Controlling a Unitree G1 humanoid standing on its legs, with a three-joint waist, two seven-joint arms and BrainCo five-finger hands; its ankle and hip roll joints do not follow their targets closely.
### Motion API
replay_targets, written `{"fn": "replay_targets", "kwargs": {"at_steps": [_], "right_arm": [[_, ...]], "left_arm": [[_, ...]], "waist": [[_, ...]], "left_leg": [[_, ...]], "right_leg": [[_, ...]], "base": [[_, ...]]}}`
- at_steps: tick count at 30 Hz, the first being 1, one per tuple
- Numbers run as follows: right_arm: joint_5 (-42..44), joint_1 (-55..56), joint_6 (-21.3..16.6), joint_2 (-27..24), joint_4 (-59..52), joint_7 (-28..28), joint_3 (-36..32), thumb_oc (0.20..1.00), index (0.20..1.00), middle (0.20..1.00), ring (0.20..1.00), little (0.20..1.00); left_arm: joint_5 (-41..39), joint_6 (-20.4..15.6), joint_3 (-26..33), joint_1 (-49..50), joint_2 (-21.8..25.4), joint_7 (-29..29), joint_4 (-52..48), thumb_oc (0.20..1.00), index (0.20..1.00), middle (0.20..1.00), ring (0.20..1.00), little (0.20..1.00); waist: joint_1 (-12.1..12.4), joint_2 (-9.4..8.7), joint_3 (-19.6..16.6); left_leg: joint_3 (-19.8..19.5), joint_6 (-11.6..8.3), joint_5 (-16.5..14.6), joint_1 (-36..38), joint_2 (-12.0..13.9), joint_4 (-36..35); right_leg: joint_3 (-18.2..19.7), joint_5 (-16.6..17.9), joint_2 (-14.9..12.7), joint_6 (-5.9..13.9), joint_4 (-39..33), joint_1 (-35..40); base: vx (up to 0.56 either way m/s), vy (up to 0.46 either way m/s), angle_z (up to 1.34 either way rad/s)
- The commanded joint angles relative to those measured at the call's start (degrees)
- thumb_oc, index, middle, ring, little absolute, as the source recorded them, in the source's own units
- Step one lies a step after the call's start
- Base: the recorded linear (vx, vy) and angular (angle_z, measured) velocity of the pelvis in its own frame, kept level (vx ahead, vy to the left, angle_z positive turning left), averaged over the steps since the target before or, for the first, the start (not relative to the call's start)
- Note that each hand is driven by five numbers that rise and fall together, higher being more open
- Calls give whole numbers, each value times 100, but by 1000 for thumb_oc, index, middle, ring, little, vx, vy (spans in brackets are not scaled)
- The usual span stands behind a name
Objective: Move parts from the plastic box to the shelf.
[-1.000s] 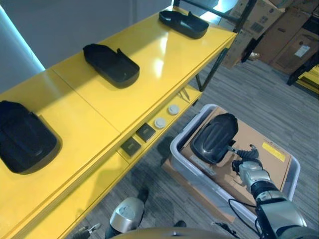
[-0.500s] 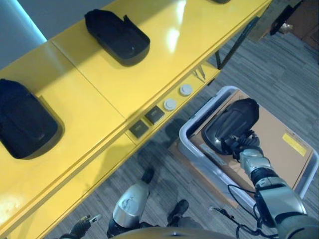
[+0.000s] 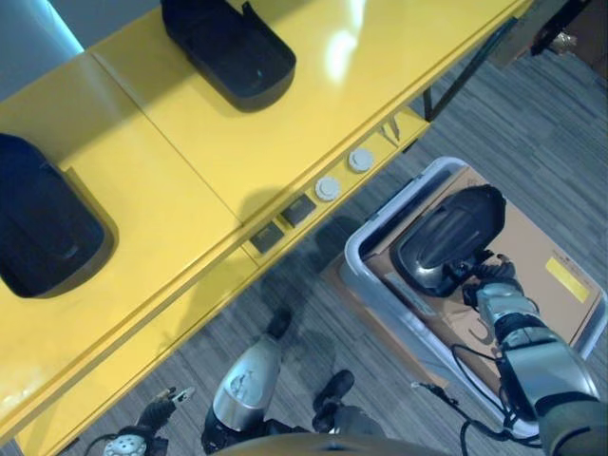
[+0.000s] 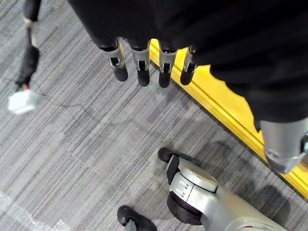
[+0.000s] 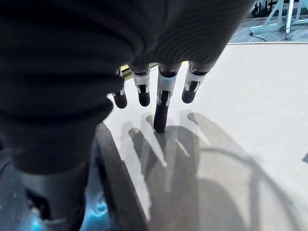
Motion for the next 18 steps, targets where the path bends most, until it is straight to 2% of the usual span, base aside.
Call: {"fn": "replay_targets", "kwargs": {"at_steps": [1,2,3,13,18], "right_arm": [[-71,383,251,-258,91,321,351,702,702,702,702,702],[-66,345,245,-260,69,328,378,482,482,482,482,482],[-89,305,241,-269,54,348,403,200,200,200,200,200],[-28,-14,135,-346,-101,324,591,200,200,200,200,200],[11,-18,34,-317,-152,323,613,200,200,200,200,200]], "left_arm": [[-197,-49,-210,156,319,-3,-58,1000,1000,1000,1000,1000],[-218,-68,-220,140,331,-12,-56,1000,1000,1000,1000,1000],[-251,-68,-229,118,343,-26,-59,1000,1000,1000,1000,1000],[-398,-217,-293,29,371,-33,-183,1000,1000,1000,1000,1000],[-402,-465,-269,20,411,-100,-275,1000,1000,1000,1000,1000]], "waist": [[11,245,-182],[13,245,-157],[11,250,-139],[-3,276,-4],[0,226,-60]], "left_leg": [[28,-24,-114,-193,329,-85],[25,-22,-110,-231,323,-67],[24,-20,-105,-263,317,-56],[28,-21,-96,-467,285,43],[44,-17,-108,-387,297,8]], "right_leg": [[185,73,-245,247,546,-509],[183,76,-246,245,564,-546],[186,79,-247,245,576,-580],[222,61,-254,234,707,-809],[224,70,-230,235,672,-745]], "base": [[-70,-22,13],[-57,-9,14],[-60,-4,11],[-39,10,0],[4,-28,-1]]}}
